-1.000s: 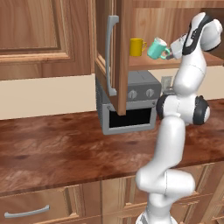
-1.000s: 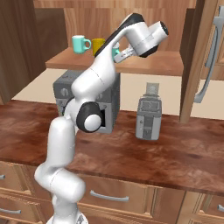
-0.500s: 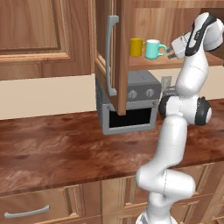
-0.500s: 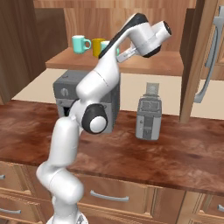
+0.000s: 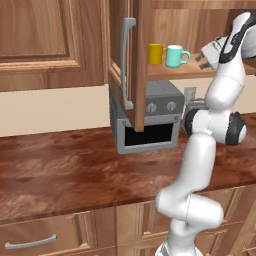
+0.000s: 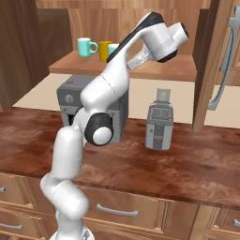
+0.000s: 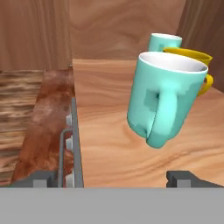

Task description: Pick the mug on the counter and place it in the cabinet with the handle facing the right, like the mugs already inside.

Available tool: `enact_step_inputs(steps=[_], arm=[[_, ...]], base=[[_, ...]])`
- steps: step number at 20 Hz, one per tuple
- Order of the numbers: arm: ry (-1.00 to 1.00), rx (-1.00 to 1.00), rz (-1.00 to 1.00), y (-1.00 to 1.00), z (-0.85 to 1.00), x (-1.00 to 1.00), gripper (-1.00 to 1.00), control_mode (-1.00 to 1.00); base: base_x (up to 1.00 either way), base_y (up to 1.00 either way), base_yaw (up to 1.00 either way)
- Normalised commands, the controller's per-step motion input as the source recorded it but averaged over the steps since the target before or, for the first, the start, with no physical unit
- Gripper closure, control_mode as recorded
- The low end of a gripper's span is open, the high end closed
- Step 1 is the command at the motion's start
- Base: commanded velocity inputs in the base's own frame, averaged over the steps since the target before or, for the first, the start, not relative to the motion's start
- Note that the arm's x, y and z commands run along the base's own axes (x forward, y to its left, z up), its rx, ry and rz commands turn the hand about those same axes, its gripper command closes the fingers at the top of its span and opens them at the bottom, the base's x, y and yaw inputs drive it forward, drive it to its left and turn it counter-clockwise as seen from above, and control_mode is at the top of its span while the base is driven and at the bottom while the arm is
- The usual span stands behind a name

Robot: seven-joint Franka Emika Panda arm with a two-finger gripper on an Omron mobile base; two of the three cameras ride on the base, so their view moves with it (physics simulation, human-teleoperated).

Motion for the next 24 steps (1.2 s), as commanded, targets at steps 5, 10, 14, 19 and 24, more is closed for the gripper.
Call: enact_step_inputs(steps=[5, 10, 14, 19, 24], arm=[[-0.09, -0.01, 0.00, 0.19, -0.20, -0.72, -1.00, -1.00], [-0.12, -0.04, -0.01, 0.35, -0.27, -0.85, -1.00, -1.00], [-0.16, -0.06, -0.02, 0.49, -0.34, -0.96, -1.00, -1.00], [-0.16, -0.09, -0.03, 0.57, -0.39, -0.85, -1.00, -1.00], [-0.08, -0.17, -0.01, 0.50, -0.39, -0.64, -1.00, -1.00]], base=[[0.00, 0.00, 0.00], [0.00, 0.00, 0.00], [0.00, 0.00, 0.00], [0.00, 0.00, 0.00], [0.00, 0.00, 0.00]])
